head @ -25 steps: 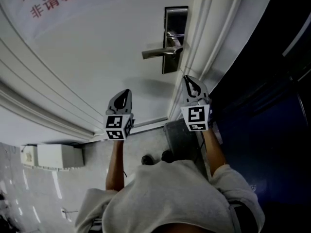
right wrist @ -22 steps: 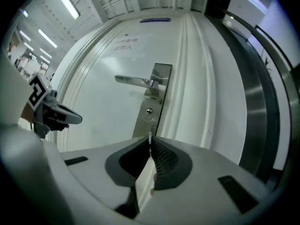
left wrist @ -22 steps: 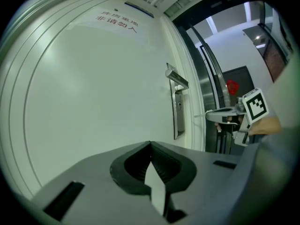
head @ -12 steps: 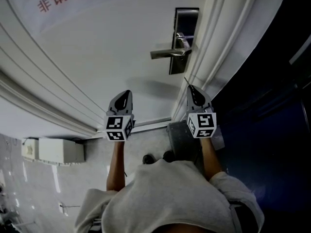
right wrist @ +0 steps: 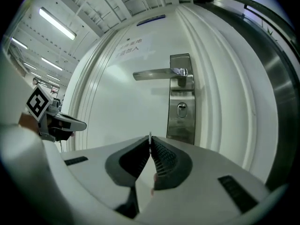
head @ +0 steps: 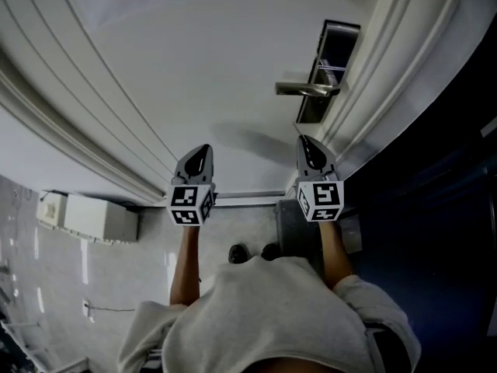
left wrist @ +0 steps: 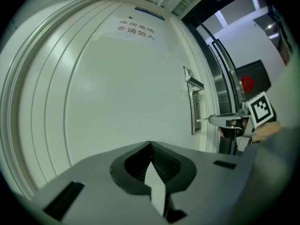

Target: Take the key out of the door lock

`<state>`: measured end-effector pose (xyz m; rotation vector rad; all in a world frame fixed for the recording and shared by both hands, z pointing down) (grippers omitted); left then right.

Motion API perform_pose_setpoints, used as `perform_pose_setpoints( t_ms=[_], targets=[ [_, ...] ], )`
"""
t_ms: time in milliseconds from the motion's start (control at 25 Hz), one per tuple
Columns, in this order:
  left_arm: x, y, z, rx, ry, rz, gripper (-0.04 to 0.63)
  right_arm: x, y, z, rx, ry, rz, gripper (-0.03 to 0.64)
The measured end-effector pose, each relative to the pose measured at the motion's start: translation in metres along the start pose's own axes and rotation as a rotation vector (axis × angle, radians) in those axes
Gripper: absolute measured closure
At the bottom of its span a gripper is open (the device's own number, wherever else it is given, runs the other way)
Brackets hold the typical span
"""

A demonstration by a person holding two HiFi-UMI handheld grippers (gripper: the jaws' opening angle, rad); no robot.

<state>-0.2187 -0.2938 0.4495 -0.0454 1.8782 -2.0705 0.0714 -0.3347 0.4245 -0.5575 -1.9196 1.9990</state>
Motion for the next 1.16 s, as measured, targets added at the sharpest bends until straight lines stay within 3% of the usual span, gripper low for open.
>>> perform_pose_setpoints(
  t_ms=[360,1160],
  targets=[
    [0.012,-0.004,-0.013,0.008,0.052,-0.010,0.578,0.015,0.004,0.016,-0.006,0.045,-0.010,0.587],
    [0.013,-0.003,-0.003,0.002,0.029,-0.010,0.578,0.015,0.002,0.019,0.007,0.036,-0.032,0.588]
  ],
)
Point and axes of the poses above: the fingertips, and each gripper's own axes: z forward along the fingers, x to its left, y out of its top, the point moved 9 cm from there along -z, backward along the fingers, and after that the axes turned 12 degrees about z, right-handed, at the moved point
